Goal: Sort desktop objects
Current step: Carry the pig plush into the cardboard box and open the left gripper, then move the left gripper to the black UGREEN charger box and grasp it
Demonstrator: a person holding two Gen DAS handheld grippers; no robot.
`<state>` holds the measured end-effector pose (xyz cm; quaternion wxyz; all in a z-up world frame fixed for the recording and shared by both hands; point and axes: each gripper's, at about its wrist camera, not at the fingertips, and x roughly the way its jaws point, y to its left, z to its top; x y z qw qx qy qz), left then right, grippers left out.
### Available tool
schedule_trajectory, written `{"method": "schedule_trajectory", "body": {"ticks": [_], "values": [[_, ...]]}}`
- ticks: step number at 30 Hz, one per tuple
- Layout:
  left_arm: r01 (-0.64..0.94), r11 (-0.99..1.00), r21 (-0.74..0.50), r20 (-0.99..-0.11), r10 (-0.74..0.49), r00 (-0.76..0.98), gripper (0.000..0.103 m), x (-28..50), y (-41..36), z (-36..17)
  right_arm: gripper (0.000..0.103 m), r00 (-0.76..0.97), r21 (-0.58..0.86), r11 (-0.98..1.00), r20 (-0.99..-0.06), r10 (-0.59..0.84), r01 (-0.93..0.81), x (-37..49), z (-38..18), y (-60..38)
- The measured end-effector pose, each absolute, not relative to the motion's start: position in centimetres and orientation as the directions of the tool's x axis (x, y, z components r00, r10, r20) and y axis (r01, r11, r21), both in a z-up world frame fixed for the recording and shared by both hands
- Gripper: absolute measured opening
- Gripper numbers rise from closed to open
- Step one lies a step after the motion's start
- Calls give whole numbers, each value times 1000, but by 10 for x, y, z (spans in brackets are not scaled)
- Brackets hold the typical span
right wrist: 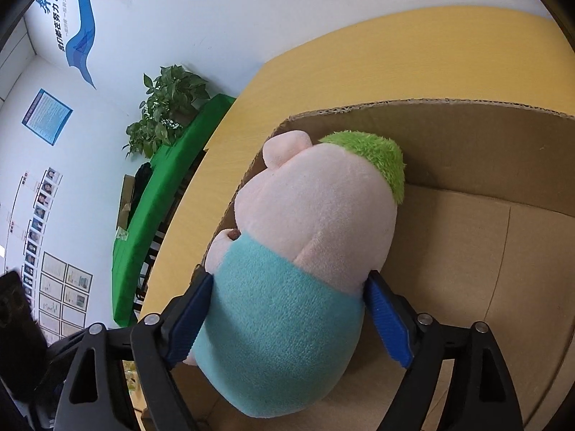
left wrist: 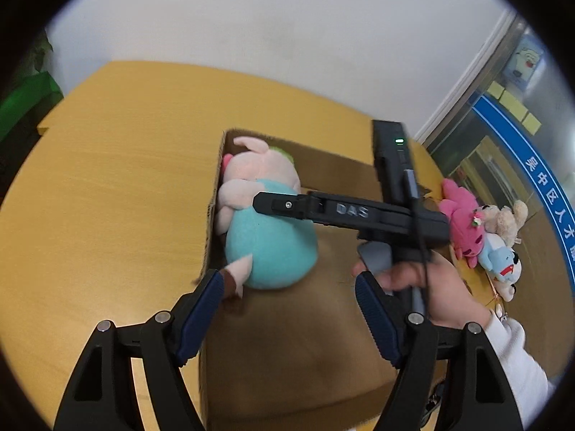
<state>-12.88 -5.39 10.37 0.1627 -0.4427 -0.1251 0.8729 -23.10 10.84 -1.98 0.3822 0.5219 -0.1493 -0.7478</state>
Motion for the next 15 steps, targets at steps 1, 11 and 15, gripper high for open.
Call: {"method": "schedule_trajectory", "body": {"ticks": [1,11,15], "values": [[-178,-919,-351,-727,387,-567,76,-124,-58,110,87,-164,619,-670,-672,-722,410,-230,-19,111],[-229,-954,-191,-641,298,-707,76,-46,-74,144,97,-354,454,-702,-635,-687,548,-149,126,167],[-295,-931,-213,-639,361,-679,76,-19,-58,131,102,-455,362,-716,-582,-674,598,-70,189,215]]}}
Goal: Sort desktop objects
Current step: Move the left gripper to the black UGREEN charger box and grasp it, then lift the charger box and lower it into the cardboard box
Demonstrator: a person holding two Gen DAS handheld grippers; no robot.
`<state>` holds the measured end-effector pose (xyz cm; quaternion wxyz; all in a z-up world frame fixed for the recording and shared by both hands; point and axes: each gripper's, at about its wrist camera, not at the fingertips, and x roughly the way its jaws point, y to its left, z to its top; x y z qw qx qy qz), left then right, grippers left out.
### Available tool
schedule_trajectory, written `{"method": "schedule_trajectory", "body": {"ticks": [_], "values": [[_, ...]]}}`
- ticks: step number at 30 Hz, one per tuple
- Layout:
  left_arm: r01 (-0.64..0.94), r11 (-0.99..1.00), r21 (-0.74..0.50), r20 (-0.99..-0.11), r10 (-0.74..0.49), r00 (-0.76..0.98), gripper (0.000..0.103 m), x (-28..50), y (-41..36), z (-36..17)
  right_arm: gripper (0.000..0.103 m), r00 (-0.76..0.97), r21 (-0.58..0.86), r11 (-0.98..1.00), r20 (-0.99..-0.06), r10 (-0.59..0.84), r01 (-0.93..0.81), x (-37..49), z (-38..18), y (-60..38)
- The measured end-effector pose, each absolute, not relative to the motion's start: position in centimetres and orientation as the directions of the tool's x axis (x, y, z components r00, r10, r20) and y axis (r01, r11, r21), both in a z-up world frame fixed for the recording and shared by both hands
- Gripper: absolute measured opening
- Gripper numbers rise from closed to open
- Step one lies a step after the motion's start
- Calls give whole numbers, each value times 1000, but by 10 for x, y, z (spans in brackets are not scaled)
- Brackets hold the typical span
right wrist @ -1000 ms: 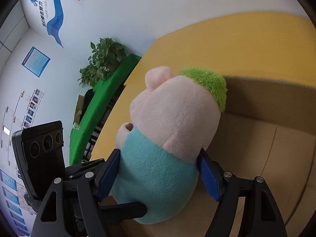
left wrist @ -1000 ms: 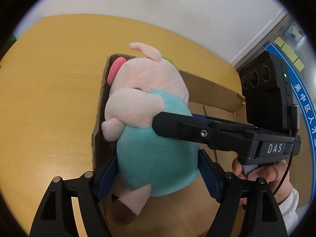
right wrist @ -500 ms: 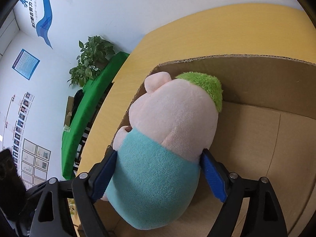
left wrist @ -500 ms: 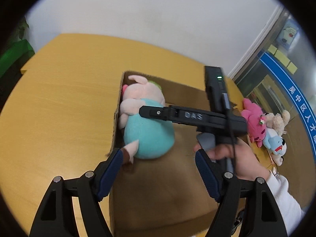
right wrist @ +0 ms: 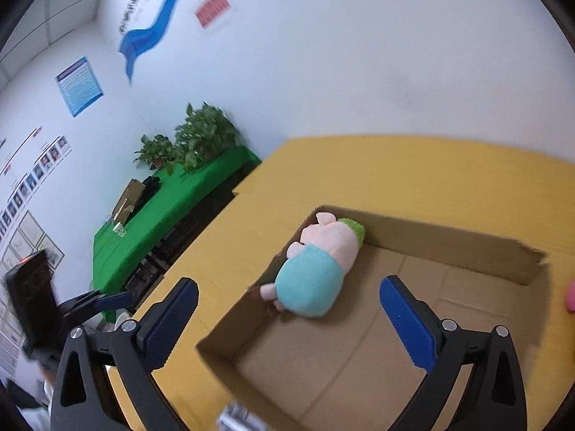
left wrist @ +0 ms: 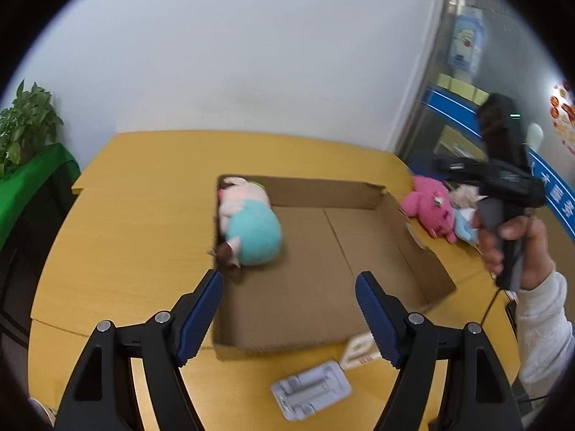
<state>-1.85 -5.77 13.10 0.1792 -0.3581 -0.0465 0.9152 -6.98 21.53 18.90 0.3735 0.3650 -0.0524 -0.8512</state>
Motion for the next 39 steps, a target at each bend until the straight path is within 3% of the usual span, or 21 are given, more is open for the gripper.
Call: {"method": "schedule_trajectory", "body": {"ticks": [4,7,11,14,17,20,26,29,32,39], "values": [[-333,-915,-230,-665,397,-632,76,15,-46,112,103,-534,260,-738,-549,-644,623,24,216,277],[-349,-903,-250,-709,416,-569,76,35,-28,89,103,-561,196,-770,-580,-590,608,87,205,327],[-393,-859,-329,-739,493,-459,76,66,-1,54,103,-512,189,-795,-674,-532,577,156,152,375],[-442,-792,-421,-729,585,-354,76,86,22,34,102,-374,283,-789,-760,-531,545,196,88,396],[-466,-688,-557,-693,694,-196,76,96,47,8,102,-265,381,-779,-789,-555,497,240,33,402],[-469,-643,-605,-691,717,-91,76,104,71,-15,102,-219,372,-772,-814,-539,516,273,2,390],[-510,-562,-651,-679,732,61,76,118,117,-37,100,-218,305,-800,-857,-468,517,306,-29,388],[-519,-577,-630,-715,692,100,74,121,136,-53,98,-235,291,-790,-849,-474,539,303,-31,378],[-492,-589,-641,-718,687,113,62,120,136,-65,99,-230,279,-760,-843,-487,587,298,-34,360],[-433,-644,-631,-725,688,32,61,113,99,-64,95,-319,215,-733,-796,-514,646,274,-23,324]]}}
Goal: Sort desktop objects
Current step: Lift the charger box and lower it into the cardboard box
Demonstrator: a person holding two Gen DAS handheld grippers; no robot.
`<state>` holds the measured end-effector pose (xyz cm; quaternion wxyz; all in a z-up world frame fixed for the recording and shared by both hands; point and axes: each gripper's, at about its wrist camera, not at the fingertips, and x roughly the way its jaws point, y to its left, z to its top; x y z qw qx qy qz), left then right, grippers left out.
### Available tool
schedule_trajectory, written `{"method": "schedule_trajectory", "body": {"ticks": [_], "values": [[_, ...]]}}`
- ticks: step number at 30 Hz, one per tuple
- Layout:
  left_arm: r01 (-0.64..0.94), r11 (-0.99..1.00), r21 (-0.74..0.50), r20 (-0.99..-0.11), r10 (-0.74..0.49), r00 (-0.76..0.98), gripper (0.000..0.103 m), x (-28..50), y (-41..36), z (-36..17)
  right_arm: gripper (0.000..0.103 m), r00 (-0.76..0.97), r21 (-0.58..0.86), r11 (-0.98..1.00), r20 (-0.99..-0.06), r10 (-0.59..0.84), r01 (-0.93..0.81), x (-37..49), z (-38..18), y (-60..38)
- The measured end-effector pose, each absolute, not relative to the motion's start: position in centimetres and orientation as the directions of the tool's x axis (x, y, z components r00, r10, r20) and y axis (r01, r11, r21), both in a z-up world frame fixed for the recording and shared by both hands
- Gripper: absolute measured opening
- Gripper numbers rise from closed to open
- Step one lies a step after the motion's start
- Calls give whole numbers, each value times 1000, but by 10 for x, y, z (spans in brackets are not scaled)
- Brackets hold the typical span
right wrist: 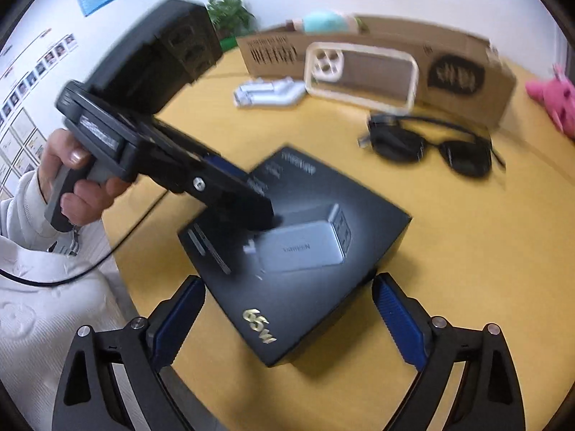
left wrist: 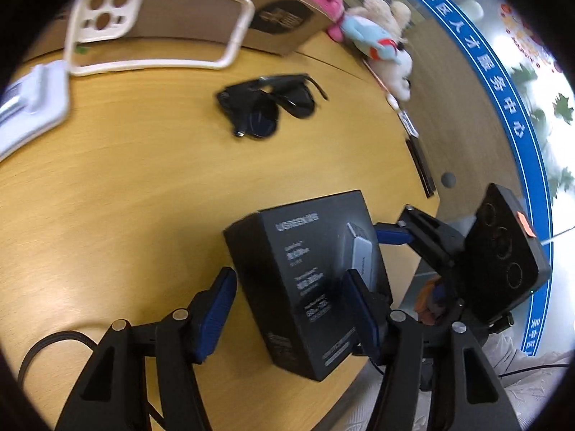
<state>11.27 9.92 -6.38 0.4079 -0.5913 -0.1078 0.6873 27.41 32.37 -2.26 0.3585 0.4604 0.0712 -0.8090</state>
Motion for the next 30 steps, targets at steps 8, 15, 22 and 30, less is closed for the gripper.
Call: {"method": "schedule_trajectory", "body": {"ticks": [8,15,22,30], "values": [[-414,-653,-635,-710,704,-22,61,118,83,-65,93,-344,88,-725,-837,-426,683,270,-37,299],[-461,-670,-581,-717,690,-100,61,107,69,-41,91,-380,53,-710,-815,-437,702,257,-29,283],[-492,-702,-515,-680,684,-265,61,79,51,12,89,-481,-42,-688,-746,-461,725,227,16,262],[-552,-728,-407,-590,670,-450,60,30,39,96,87,-622,-193,-674,-618,-481,713,178,89,239]]}}
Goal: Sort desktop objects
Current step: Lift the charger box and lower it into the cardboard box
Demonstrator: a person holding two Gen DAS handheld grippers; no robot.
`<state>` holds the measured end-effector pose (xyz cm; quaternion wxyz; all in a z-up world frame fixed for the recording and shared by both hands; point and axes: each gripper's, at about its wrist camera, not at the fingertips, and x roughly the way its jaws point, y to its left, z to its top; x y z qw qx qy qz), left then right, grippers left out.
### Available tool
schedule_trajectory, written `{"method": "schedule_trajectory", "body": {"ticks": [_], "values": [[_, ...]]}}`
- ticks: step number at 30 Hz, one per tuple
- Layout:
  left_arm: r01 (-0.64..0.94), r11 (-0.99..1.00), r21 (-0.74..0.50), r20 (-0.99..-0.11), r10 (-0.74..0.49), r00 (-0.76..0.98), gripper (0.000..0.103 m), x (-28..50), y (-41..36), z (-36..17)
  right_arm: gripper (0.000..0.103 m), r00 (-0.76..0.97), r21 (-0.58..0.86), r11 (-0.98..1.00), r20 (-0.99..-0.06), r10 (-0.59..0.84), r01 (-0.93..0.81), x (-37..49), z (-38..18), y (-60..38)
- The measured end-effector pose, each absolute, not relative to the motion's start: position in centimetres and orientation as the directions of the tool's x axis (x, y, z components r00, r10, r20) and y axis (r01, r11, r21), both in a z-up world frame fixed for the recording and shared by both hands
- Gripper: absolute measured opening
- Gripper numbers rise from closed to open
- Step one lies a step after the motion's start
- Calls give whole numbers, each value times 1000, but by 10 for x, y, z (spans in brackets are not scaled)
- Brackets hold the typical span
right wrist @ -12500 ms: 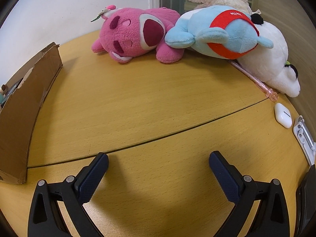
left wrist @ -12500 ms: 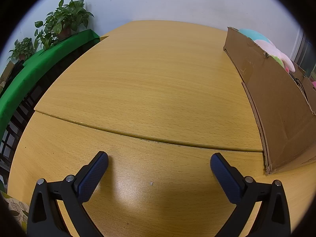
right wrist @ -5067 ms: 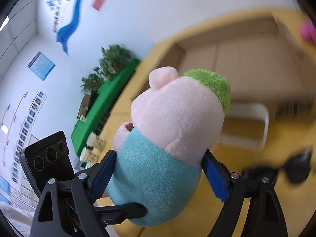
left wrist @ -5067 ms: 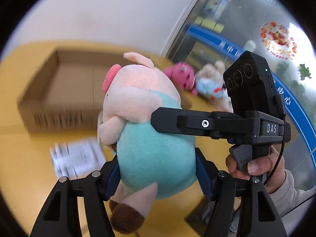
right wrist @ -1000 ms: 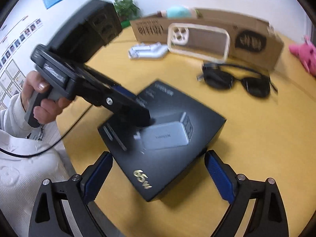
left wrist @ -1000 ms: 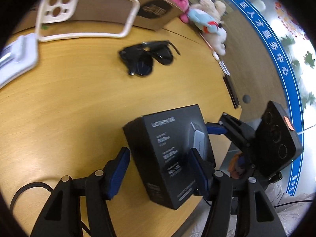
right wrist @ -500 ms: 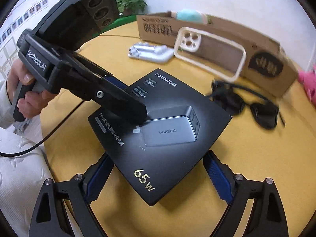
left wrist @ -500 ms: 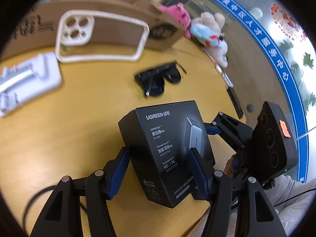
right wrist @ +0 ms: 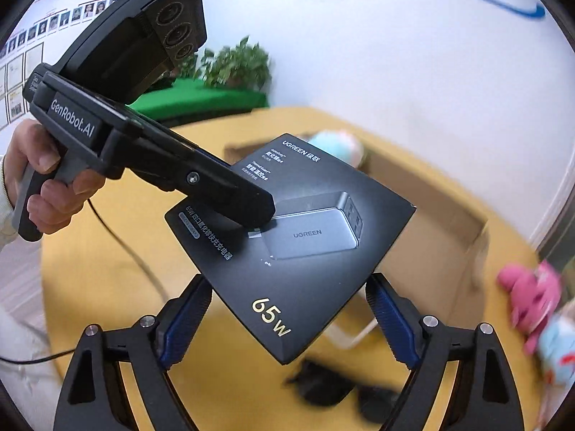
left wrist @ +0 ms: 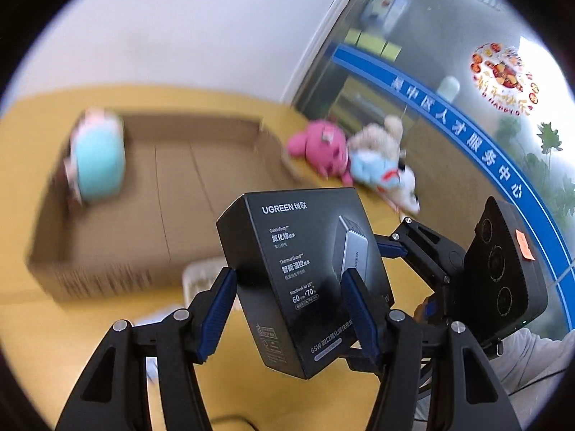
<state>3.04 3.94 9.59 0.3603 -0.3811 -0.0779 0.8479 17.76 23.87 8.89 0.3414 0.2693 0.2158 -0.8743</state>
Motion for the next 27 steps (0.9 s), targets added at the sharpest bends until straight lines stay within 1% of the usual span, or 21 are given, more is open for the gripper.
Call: {"method": "schedule_trajectory", "body": {"ticks": [3,7,9,12,15,18,21,24,27], "values": [[-579,-739,-344,-545,659,-518,60,13,38,135,87,-668,-265,-661,-568,-481,702,159,123,233],[-603,-749,-275,-464,653,-599,60,-18,28,189,87,-723,-346,-653,-491,-486,674,125,177,221],[-613,-749,-250,-427,654,-625,60,-40,22,219,87,-741,-354,-663,-452,-497,660,104,207,215],[-623,-753,-212,-404,648,-645,60,-65,17,245,87,-754,-359,-671,-420,-505,649,76,239,208],[-621,-751,-225,-394,653,-647,60,-101,13,261,87,-757,-345,-681,-404,-514,646,42,265,202],[-614,-756,-226,-401,646,-649,60,-130,13,260,87,-750,-321,-687,-413,-517,651,5,270,198],[-593,-761,-262,-428,643,-635,60,-167,12,244,87,-735,-292,-694,-449,-509,658,-42,256,196],[-568,-760,-314,-471,645,-602,60,-206,12,217,87,-704,-250,-694,-500,-505,675,-81,233,192],[-528,-773,-353,-542,629,-557,60,-242,18,171,87,-657,-186,-696,-560,-505,694,-116,196,195]]}}
